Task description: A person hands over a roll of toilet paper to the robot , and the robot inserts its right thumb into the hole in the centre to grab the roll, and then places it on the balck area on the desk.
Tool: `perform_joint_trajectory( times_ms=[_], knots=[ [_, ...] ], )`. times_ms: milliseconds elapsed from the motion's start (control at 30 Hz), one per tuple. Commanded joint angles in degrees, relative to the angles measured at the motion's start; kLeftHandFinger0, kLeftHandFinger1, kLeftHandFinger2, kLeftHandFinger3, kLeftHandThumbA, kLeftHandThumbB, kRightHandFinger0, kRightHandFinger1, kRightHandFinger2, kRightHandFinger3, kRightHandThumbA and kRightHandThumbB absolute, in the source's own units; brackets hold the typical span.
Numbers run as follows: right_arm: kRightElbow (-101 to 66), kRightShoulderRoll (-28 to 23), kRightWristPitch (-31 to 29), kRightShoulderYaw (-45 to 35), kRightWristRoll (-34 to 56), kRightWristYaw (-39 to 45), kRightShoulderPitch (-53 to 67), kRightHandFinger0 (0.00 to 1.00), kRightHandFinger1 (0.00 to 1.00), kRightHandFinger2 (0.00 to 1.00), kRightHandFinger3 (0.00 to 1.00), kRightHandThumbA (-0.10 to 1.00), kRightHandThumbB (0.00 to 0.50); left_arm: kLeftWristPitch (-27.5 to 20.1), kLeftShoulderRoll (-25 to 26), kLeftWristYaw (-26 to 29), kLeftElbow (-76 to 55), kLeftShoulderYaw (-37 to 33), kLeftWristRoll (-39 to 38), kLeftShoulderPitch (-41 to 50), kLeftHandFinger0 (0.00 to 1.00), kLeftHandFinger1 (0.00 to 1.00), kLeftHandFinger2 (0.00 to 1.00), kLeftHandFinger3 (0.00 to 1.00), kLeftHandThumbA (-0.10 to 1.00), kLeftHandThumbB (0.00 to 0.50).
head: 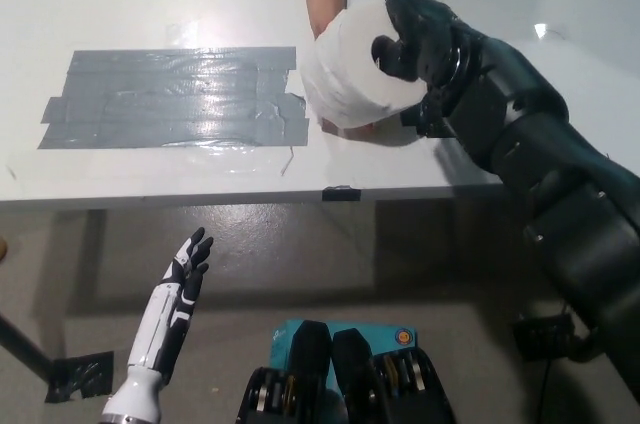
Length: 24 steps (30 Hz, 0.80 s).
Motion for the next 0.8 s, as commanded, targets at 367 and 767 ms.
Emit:
perform_joint_trajectory(
  times_ms=[367,767],
  knots=[
    [0.3,-0.1,-1.1,-4.5,3.1,2.7,1.3,0.14,0.52,0.84,0.80,-0.10,0.203,-1.7,1.1,0.4,-1.8,-0.5,1.2,-1.8,1.00,1.00,1.00,1.00,1.00,0.214],
    [0.1,-3.5,4.8,-40.0,30.3,9.0,2.8,0.00,0.50,0.92,1.00,-0.10,0.226,-0.9,1.8,0.2,-1.7,-0.5,1.4,-3.0,1.00,1.00,1.00,1.00,1.00,0.200]
  ],
)
